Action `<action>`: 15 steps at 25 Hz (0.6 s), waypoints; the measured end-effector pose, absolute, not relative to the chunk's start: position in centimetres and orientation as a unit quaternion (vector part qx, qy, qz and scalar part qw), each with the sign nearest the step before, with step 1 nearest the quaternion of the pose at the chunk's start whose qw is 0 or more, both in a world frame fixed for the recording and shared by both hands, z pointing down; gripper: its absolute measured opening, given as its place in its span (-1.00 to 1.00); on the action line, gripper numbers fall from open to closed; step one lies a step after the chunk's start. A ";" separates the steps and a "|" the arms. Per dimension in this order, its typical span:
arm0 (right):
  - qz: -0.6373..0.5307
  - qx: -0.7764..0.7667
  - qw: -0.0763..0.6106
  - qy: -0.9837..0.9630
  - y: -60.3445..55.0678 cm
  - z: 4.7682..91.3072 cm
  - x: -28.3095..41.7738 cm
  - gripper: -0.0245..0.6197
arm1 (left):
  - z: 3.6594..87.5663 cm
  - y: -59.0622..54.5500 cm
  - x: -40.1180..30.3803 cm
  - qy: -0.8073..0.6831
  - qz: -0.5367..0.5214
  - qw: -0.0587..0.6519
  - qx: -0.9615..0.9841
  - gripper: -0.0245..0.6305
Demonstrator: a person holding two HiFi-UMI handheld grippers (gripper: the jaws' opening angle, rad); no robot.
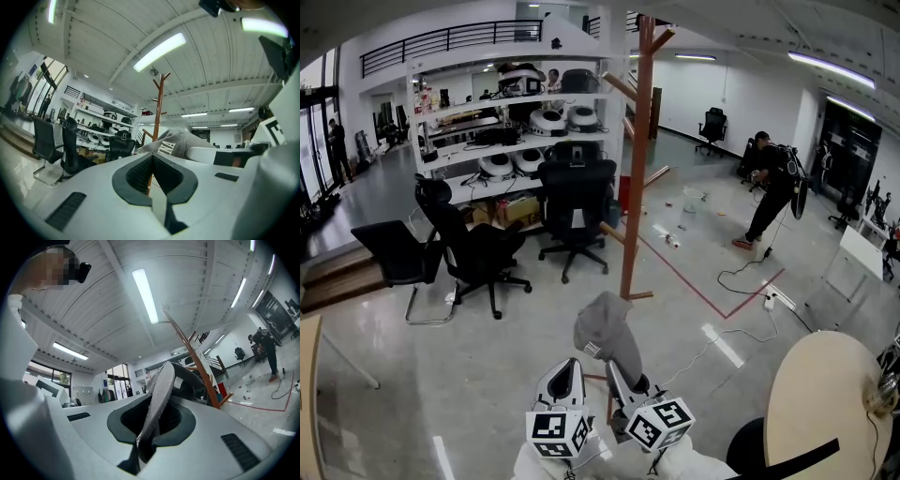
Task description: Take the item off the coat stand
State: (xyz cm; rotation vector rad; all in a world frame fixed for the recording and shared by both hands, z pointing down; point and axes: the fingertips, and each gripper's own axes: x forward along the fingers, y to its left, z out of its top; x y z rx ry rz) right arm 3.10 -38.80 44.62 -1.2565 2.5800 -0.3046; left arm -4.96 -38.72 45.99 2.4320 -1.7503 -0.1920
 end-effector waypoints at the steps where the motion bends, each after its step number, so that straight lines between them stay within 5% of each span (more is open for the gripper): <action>1: -0.105 -0.432 0.128 0.887 -38.8 44.6 3.3 -0.84 | 45.9 -38.8 -4.8 -0.581 -0.064 0.069 0.808 -0.96; 15: -0.106 -0.436 0.128 0.885 -39.1 44.4 4.7 -0.84 | 45.4 -39.2 -3.0 -0.575 -0.062 0.068 0.813 -0.96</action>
